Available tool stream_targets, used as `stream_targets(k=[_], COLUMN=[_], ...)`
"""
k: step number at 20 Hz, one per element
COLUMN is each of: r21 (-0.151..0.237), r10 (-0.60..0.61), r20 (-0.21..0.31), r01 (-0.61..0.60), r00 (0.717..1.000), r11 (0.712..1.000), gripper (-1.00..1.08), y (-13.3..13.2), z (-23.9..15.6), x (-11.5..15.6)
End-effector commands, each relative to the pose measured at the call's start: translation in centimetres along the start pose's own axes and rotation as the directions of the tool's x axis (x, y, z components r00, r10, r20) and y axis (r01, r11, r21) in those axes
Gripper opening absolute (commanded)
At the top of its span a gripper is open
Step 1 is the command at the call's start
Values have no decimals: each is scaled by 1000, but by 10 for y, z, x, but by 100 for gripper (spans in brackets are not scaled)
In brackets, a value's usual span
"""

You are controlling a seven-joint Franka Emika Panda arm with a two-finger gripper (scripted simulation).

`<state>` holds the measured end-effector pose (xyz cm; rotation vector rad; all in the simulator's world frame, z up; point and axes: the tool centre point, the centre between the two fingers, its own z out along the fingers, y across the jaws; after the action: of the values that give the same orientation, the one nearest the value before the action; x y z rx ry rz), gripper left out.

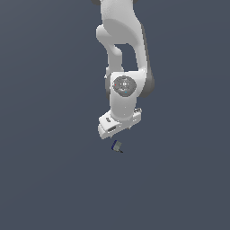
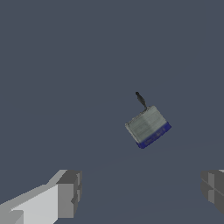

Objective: Pick up the object and move it to a goal position.

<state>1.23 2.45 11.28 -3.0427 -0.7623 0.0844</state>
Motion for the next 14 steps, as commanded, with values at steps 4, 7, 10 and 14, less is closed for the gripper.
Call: stream_targets(k=[4, 7, 10, 14], r21=[-9, -14, -20, -27], r10=[-160, -244, -326, -423], r20=[-9, -14, -18, -23], r01=[159, 244, 326, 422], r00=[987, 970, 945, 906], r11=[987, 970, 945, 906], gripper=[100, 100, 100, 100], y=[6, 9, 12, 15], z=[12, 19, 26, 34], x=[9, 14, 19, 25])
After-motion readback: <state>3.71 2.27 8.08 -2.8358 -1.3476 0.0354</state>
